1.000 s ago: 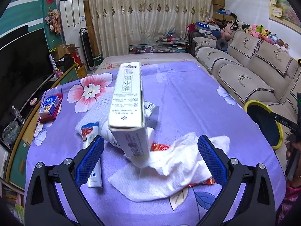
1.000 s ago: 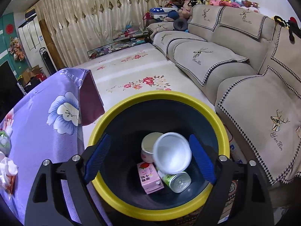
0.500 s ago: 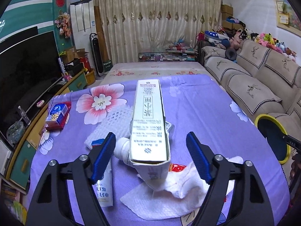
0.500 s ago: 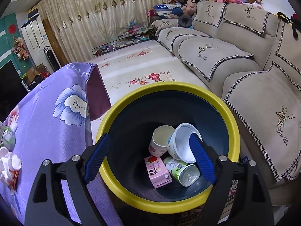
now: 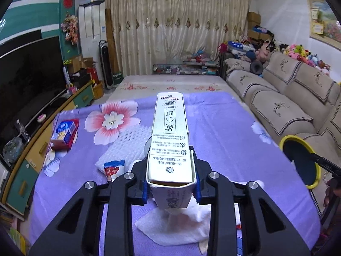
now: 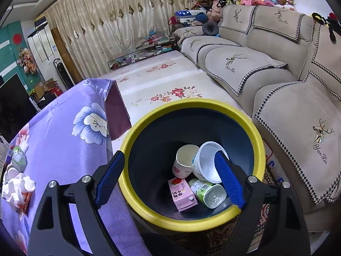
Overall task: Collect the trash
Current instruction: 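Carry the milk box over the bin and open the left gripper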
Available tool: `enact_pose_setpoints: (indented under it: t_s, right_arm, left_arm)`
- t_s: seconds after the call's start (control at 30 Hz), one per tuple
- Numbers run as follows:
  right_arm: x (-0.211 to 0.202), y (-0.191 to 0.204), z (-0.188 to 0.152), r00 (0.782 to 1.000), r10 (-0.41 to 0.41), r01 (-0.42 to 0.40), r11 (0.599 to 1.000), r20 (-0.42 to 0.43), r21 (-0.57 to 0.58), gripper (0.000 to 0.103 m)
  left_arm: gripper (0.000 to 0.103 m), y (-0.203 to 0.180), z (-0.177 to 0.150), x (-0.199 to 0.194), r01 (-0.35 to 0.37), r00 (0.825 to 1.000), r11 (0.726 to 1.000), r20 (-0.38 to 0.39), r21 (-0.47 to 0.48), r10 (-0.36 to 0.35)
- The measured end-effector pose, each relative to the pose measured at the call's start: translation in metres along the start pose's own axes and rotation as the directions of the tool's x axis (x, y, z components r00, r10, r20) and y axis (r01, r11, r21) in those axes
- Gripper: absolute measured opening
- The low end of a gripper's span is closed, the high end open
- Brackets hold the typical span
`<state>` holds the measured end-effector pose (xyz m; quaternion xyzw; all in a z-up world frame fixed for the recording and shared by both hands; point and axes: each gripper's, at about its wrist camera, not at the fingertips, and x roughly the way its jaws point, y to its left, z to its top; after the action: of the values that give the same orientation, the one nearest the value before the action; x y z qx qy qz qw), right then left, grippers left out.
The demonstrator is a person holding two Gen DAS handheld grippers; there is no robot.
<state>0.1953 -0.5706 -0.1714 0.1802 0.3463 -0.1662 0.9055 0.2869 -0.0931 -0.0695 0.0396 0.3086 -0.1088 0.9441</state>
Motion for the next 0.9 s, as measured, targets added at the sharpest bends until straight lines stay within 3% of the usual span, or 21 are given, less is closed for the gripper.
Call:
enact_pose_setpoints:
  t_s: [0.27,0.43,0.67,0.9]
  right_arm:
    - [-0.019,-0.013,-0.006,1.0,0.016,-0.017,0.999,0.02,0.035,0.081]
    - [-0.034,-0.034,-0.008,0.999,-0.016,0.013,0.998,0.045,0.055,0.081]
    - [-0.051,-0.071,-0.015,0.994,-0.089,0.082,0.992,0.068,0.1,0.081]
    - [-0.053,-0.11,-0.023,0.991,-0.124,0.113,0.981,0.059,0.16,0.081]
  left_arm:
    - [0.03,-0.049,0.009,-0.051,0.101,0.992,0.991,0.062,0.083,-0.107]
    - [0.03,-0.1,0.011,-0.054,0.194,0.979,0.97,0.039,0.146,-0.202]
    - [0.03,-0.184,0.014,-0.033,0.338,0.94,0.914,-0.035,0.223,-0.339]
    - [0.03,-0.284,0.016,-0.003,0.457,0.889,0.834,-0.122,0.31,-0.442]
